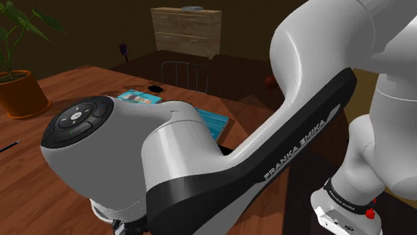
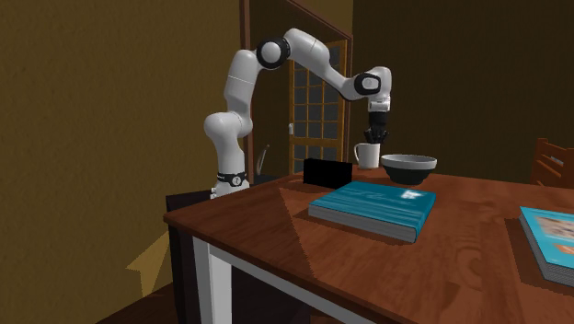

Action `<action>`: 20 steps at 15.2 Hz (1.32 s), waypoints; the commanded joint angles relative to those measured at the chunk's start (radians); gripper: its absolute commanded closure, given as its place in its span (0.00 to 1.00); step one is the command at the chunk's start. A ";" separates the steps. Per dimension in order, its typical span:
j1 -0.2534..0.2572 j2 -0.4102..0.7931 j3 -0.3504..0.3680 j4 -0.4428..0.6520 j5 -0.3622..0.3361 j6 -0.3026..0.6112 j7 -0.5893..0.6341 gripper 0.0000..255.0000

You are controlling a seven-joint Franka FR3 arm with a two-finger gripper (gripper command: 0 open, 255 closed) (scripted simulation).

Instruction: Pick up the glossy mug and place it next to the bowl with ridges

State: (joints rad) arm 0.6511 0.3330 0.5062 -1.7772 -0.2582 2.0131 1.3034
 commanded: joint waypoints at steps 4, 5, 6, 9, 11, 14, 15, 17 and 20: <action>0.004 0.024 -0.007 -0.033 -0.018 0.054 0.015 1.00; 0.004 0.024 -0.007 -0.033 -0.018 0.054 0.015 1.00; 0.004 0.024 -0.007 -0.033 -0.018 0.054 0.015 1.00; 0.004 0.024 -0.007 -0.033 -0.018 0.054 0.015 1.00; 0.004 0.024 -0.007 -0.033 -0.018 0.054 0.015 1.00; 0.004 0.024 -0.007 -0.033 -0.018 0.054 0.015 0.00; 0.004 0.025 -0.007 -0.033 -0.018 0.054 0.015 0.00; 0.004 0.025 -0.007 -0.033 -0.018 0.054 0.015 0.00; 0.003 0.000 0.002 0.003 0.000 -0.003 0.003 0.00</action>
State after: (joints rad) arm 0.6518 0.3365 0.5051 -1.7967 -0.2629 2.0359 1.3098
